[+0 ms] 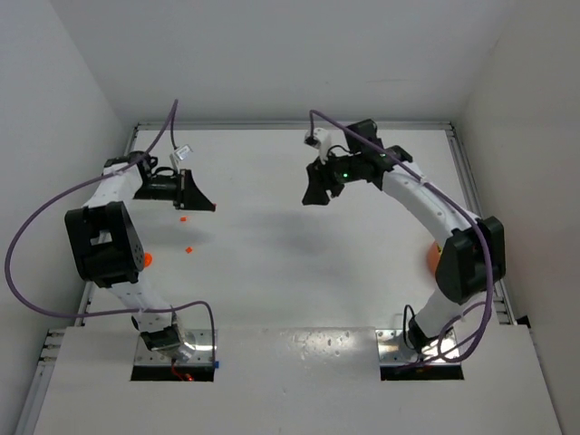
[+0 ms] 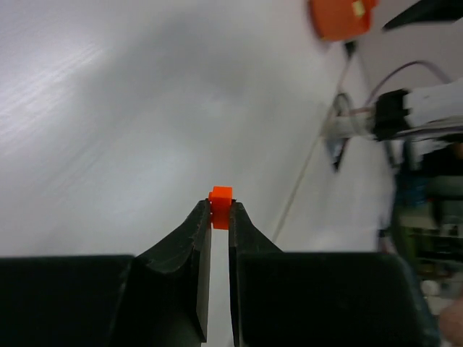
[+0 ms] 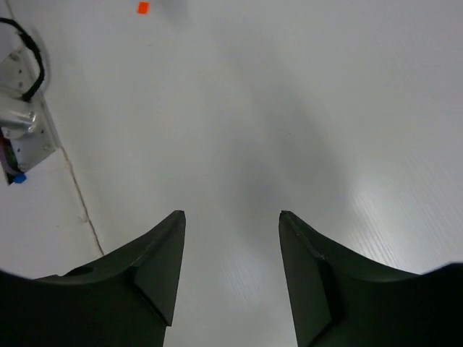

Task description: Sort the legos into containers by color

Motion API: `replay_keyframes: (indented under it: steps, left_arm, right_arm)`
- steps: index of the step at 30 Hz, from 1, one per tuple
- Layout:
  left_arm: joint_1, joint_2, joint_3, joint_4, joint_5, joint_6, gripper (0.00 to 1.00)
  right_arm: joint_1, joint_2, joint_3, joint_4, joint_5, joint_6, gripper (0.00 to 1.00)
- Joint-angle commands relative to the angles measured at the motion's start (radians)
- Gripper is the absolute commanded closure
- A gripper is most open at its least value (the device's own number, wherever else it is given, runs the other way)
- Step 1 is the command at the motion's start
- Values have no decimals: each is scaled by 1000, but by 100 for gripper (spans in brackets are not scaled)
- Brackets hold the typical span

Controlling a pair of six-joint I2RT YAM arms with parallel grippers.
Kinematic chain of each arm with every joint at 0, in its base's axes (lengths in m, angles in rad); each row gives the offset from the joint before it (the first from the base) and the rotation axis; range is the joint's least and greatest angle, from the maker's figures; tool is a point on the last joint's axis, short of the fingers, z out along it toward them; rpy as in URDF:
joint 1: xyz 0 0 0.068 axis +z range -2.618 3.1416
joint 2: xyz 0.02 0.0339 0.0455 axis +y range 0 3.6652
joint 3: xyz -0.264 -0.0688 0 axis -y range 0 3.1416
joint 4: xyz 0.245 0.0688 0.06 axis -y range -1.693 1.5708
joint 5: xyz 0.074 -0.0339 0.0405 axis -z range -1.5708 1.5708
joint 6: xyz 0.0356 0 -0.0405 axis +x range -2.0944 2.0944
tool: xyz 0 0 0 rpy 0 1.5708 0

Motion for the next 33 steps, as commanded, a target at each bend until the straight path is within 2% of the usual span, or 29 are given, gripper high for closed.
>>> replay_keyframes:
  steps: [1, 2, 4, 7, 11, 20, 23, 25, 30, 33]
  left_arm:
    - [4, 0, -67, -17, 281, -182, 100]
    - [4, -9, -90, 27, 338, -218, 100]
    - [4, -35, -160, 98, 363, -355, 100]
    - [4, -55, -207, 182, 416, -466, 100]
    - [31, -77, -254, 225, 436, -545, 100]
    - [31, -95, -294, 259, 456, -588, 100]
    - [10, -104, -320, 268, 456, -608, 100]
    - [-8, -114, -329, 278, 447, -617, 100]
    - [-62, -141, -352, 313, 429, -651, 100]
    - [-87, -141, -362, 346, 420, -674, 100]
  right_arm:
    - [110, 43, 84, 120, -72, -35, 44]
    - [134, 61, 107, 120, -51, -35, 44]
    - [197, 121, 158, 163, -24, -35, 44]
    - [269, 198, 230, 172, 15, -61, 44]
    - [345, 257, 293, 172, 6, -95, 44]
    - [417, 319, 314, 172, 6, -170, 42]
    - [427, 339, 337, 172, 17, -194, 33]
    - [428, 349, 350, 172, 17, -207, 32]
    - [437, 350, 359, 204, -3, -240, 32]
    - [437, 340, 313, 226, -64, -285, 34]
